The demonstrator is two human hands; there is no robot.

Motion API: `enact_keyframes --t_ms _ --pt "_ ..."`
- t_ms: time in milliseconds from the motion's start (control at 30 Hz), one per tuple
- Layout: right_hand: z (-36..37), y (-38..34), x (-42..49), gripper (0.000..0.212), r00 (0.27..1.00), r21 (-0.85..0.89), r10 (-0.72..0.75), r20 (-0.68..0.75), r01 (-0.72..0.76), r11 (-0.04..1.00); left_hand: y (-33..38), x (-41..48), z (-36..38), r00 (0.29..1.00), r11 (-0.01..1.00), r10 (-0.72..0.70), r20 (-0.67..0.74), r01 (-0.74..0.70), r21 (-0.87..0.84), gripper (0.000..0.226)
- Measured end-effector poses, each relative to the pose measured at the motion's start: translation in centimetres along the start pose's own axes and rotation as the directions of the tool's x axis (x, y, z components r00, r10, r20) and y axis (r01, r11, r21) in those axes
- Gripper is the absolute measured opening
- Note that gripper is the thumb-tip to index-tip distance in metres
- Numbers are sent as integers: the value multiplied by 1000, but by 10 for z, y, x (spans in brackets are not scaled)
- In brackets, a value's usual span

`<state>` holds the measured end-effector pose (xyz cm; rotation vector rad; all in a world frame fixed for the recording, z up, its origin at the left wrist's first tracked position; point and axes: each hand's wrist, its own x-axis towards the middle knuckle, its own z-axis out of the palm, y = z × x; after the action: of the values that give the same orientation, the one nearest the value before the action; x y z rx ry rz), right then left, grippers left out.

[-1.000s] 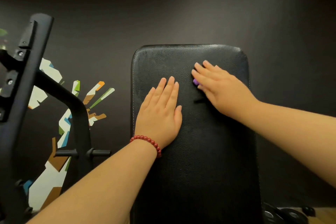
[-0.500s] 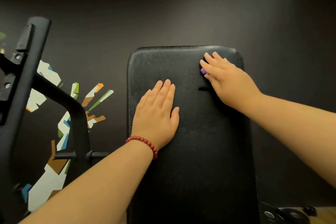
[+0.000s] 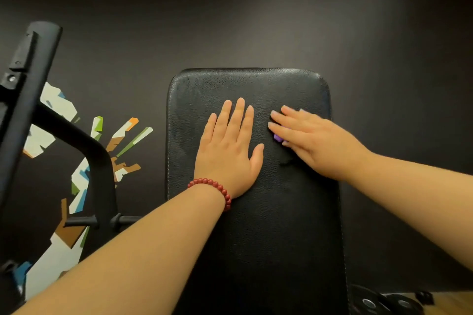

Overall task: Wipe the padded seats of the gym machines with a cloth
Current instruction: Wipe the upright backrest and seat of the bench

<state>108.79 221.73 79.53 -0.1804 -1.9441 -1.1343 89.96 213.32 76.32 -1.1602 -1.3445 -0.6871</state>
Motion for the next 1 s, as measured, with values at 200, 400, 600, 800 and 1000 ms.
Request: enact_keyframes --t_ms 200,400,600,800,1000 --pt "-7 8 8 40 966 35 250 -69 -249 968 0 -1 -1 1000 1000 6 21 -6 -3 71" --pt "2 8 -24 44 1000 49 13 11 -13 999 2 -2 -2 1000 1000 27 11 -27 -1 72" --pt "2 -3 6 37 896 79 427 -126 -420 904 -1 -4 -4 997 999 53 54 -54 4 76" --pt "7 -12 -32 44 994 56 105 -18 -104 993 2 -5 -3 998 999 48 43 -48 -19 74" --pt "6 -10 -1 39 908 72 396 -141 -389 918 0 -5 -4 997 998 65 48 -65 -4 75"
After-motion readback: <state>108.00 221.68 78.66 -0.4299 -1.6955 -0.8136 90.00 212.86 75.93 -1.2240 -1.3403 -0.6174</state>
